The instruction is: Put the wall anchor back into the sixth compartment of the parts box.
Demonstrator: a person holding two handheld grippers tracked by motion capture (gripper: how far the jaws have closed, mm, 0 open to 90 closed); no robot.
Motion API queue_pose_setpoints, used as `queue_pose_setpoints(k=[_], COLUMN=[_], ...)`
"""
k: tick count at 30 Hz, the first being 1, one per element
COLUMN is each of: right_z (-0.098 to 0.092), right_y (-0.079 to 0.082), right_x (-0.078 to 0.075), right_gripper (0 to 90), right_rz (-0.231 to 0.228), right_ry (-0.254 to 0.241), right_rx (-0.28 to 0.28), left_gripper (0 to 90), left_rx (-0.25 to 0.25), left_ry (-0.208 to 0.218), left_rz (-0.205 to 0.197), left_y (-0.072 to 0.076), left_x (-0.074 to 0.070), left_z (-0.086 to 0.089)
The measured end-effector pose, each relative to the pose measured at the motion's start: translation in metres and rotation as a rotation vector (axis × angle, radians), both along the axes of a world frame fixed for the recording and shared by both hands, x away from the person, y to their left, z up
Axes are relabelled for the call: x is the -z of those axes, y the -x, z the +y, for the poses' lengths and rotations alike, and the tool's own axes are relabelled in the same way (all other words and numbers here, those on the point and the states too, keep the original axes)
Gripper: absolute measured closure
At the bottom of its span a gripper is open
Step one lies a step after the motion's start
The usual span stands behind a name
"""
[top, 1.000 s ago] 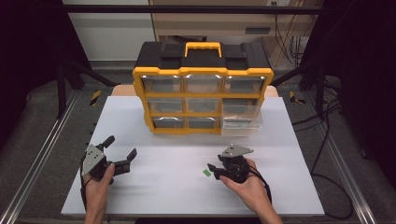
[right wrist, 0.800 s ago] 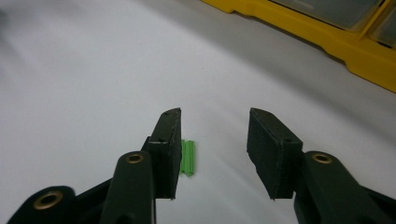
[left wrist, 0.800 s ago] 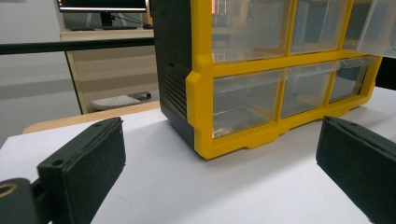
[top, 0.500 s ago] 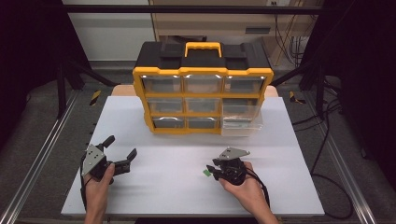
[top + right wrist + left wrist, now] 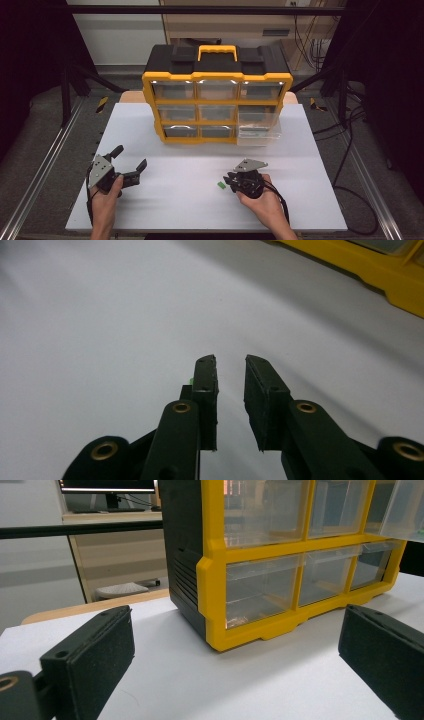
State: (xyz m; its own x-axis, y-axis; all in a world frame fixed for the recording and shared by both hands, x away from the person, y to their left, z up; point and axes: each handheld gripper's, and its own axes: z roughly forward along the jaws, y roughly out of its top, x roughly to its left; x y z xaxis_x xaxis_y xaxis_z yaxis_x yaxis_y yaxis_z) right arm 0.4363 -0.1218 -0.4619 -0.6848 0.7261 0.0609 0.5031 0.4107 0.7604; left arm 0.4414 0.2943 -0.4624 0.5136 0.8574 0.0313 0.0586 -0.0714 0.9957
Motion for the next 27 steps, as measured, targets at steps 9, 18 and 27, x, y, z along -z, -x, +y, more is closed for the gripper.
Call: queue_pose_setpoints(k=[9, 18, 27], right_z=[0.01, 0.014, 0.016], right_y=[-0.001, -0.003, -0.005], right_x=[0.008, 0.013, 0.018], right_gripper=[79.3, 81.3, 82.7], right_rz=[0.028, 0.048, 0.06], right_ry=[0.021, 0.036, 0.044], right_rx=[-0.028, -0.039, -0.045], left_gripper=[1.3, 1.3, 1.2], left_rx=[0.004, 0.008, 0.008], left_ry=[-0.004, -0.005, -0.005], left_rz=[0.002, 0.003, 0.003], left_y=[0.0, -0.001, -0.001], left_x=[0.0, 0.0, 0.0], left_z=[-0.001, -0.002, -0.002])
